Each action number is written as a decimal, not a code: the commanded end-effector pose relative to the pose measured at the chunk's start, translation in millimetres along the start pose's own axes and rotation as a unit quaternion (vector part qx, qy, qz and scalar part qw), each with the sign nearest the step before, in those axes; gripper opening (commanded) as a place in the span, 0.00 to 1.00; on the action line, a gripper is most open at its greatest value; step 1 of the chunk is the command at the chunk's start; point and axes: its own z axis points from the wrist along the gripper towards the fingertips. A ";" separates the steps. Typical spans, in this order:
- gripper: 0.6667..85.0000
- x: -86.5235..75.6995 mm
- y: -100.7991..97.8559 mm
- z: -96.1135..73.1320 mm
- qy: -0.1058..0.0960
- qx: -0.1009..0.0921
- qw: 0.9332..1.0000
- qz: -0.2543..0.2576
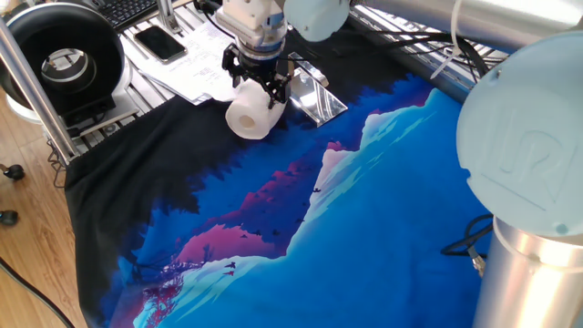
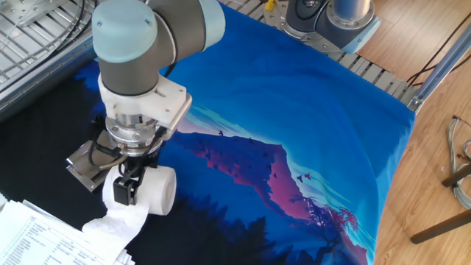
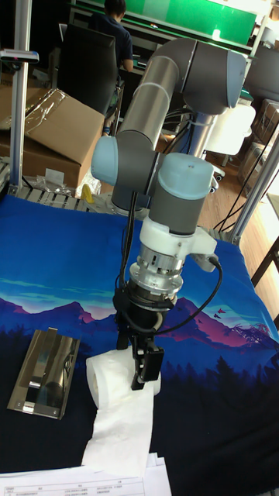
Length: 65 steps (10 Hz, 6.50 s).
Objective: Put the toilet paper on its holder
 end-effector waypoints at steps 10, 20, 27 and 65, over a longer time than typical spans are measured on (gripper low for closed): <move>1.00 8.6 8.0 -21.4 -0.002 -0.046 0.999 0.010; 1.00 24.7 2.6 -21.0 0.011 -0.027 0.998 0.055; 1.00 -0.3 26.2 -9.8 -0.040 -0.059 0.997 0.018; 1.00 18.6 -0.6 3.8 -0.023 0.020 0.999 -0.017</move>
